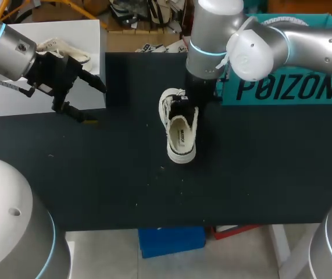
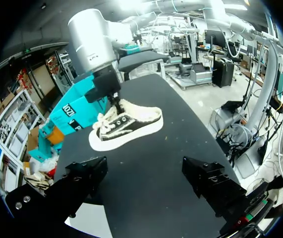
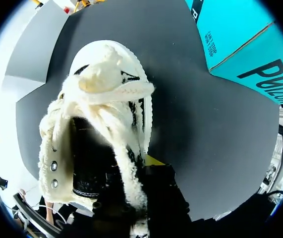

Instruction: Take the shoe out of the shoebox, open the shoe tongue, remove and reinsert the insole, then place the shoe into the shoebox

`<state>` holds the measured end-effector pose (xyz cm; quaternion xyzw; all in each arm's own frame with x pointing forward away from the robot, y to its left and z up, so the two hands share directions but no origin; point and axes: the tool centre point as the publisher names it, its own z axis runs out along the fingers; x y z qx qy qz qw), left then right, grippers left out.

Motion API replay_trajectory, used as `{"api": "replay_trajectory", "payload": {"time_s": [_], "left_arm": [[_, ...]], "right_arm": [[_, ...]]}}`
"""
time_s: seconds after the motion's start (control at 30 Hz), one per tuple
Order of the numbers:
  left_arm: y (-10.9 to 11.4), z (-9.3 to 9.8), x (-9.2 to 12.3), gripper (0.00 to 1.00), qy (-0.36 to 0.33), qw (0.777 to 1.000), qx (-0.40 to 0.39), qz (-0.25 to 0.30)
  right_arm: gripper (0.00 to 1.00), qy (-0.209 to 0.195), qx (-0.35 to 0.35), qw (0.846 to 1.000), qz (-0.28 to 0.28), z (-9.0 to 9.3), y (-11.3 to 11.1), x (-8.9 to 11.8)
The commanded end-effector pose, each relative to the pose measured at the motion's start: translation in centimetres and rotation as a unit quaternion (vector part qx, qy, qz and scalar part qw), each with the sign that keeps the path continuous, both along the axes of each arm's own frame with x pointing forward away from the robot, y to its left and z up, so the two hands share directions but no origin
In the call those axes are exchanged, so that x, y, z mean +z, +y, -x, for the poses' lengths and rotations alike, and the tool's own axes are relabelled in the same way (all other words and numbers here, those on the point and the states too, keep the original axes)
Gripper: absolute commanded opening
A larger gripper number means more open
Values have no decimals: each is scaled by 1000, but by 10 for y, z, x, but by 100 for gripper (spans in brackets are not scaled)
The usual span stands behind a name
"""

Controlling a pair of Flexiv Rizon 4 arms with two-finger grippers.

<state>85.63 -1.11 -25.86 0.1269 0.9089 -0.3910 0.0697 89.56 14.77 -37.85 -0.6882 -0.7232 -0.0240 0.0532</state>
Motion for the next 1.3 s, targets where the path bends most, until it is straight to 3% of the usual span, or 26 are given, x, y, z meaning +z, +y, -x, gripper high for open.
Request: {"api": "replay_trajectory", "payload": {"time_s": [0.03, 0.27, 0.37, 0.5, 0.67, 0.77, 0.8, 0.83, 1.3], "left_arm": [[0, 0, 1, 100, 1, 1000, 0, -3], [0, 0, 1, 100, 1, 1000, 0, -3], [0, 0, 1, 100, 1, 1000, 0, -3], [0, 0, 1, 100, 1, 1000, 0, -3], [0, 0, 1, 100, 1, 1000, 0, -3], [0, 0, 1, 100, 1, 1000, 0, -3], [0, 0, 1, 100, 1, 1000, 0, -3], [0, 0, 1, 100, 1, 1000, 0, -3], [0, 0, 1, 100, 1, 1000, 0, -3]], "right_arm": [[0, -5, 17, 1000, 16, 5, -4, 56], [0, -25, 103, 993, 42, 1, -6, 119], [0, -45, 159, 984, 64, -1, -7, 136], [0, -76, 234, 964, 104, -10, -15, 158], [0, -92, 301, 942, 115, -28, -30, 181], [0, -107, 377, 908, 149, -41, -41, 196], [0, -107, 404, 893, 166, -44, -46, 198], [0, -104, 410, 890, 171, -48, -49, 201], [0, -104, 410, 890, 171, -48, -49, 201]]}}
